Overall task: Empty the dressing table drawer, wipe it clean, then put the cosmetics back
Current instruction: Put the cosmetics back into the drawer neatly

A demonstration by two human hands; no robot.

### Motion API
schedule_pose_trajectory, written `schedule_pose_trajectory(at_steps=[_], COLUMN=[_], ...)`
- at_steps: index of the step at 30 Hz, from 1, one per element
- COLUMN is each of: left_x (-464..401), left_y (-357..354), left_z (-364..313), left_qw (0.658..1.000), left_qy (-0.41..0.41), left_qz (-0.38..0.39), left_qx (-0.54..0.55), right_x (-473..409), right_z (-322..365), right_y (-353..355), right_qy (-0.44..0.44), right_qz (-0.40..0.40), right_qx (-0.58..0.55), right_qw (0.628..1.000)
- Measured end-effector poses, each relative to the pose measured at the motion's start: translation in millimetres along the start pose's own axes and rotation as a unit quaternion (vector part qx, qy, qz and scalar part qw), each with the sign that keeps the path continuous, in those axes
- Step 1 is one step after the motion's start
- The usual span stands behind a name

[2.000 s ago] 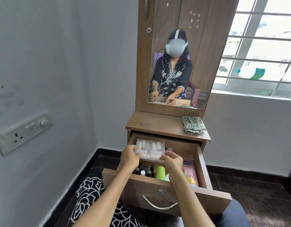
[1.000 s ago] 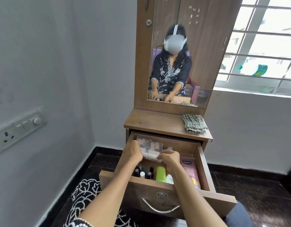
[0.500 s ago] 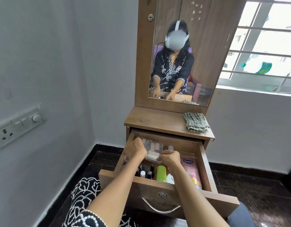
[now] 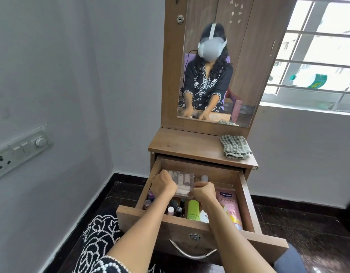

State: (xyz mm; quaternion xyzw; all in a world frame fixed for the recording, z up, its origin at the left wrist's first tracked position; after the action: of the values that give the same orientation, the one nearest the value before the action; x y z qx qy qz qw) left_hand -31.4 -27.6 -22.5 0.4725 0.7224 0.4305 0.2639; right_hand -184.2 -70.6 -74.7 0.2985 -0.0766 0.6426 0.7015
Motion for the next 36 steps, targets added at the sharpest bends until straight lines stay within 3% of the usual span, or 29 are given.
schedule_pose_trajectory(at_steps=[24,36], left_x=[-3,-4], left_y=[-12,-12], left_z=[-2,0], left_qw=[0.994,0.995], left_qy=[0.009,0.009], left_qz=[0.039,-0.010], left_qx=[-0.106,-0.096], right_x=[-8,-14], right_z=[-2,-6], right_y=[-15,-17], right_qy=[0.025,0.010], right_qz=[0.017,0.017], right_qx=[0.191,0.188], right_qw=[0.981,0.982])
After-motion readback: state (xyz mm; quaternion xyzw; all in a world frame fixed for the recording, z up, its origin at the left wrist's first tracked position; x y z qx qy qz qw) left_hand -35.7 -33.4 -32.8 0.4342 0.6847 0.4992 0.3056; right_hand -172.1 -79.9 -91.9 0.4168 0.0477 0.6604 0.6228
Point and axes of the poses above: each hand's wrist, its own x-axis away from the middle knuckle, its own y-axis out of the back of the hand, z = x × y, the point moved 6 cm from there along -x, towards the middle knuckle, and after that the axes turned 10 degrees about -y, right-handed, at the moved point
